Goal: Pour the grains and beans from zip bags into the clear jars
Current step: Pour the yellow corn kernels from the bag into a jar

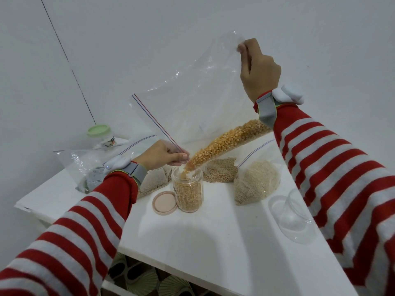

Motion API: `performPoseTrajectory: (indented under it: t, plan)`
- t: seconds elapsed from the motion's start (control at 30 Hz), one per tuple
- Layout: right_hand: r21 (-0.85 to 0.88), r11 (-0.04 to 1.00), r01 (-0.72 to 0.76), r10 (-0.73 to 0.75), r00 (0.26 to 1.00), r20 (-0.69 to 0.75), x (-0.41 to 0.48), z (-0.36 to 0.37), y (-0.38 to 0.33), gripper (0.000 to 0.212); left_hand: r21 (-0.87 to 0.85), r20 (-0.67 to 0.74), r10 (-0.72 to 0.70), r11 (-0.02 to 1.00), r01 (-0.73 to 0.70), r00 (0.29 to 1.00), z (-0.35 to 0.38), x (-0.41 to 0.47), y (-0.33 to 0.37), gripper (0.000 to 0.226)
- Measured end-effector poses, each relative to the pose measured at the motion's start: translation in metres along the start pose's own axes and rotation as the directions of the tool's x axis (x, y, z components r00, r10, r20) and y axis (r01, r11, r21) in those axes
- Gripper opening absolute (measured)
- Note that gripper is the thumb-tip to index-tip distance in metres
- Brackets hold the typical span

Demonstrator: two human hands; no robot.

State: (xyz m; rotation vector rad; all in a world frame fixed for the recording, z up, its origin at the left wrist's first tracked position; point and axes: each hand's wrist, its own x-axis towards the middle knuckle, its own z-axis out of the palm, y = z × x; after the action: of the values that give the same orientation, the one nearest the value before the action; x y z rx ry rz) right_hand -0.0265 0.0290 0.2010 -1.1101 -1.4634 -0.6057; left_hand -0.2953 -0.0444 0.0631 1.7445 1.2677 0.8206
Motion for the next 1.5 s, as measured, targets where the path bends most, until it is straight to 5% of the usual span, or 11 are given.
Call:
performPoseTrajectory:
  t: [1.5]
  plan:
    - [0.011, 0.999, 0.04, -0.04, 0.999, 0.002, 0.0053, -0.0075, -0.0077, 0.045, -0.005, -0.018, 0.005, 1.0, -0.006, 1.0, 0.0024, -0.0073, 0.005, 0.018]
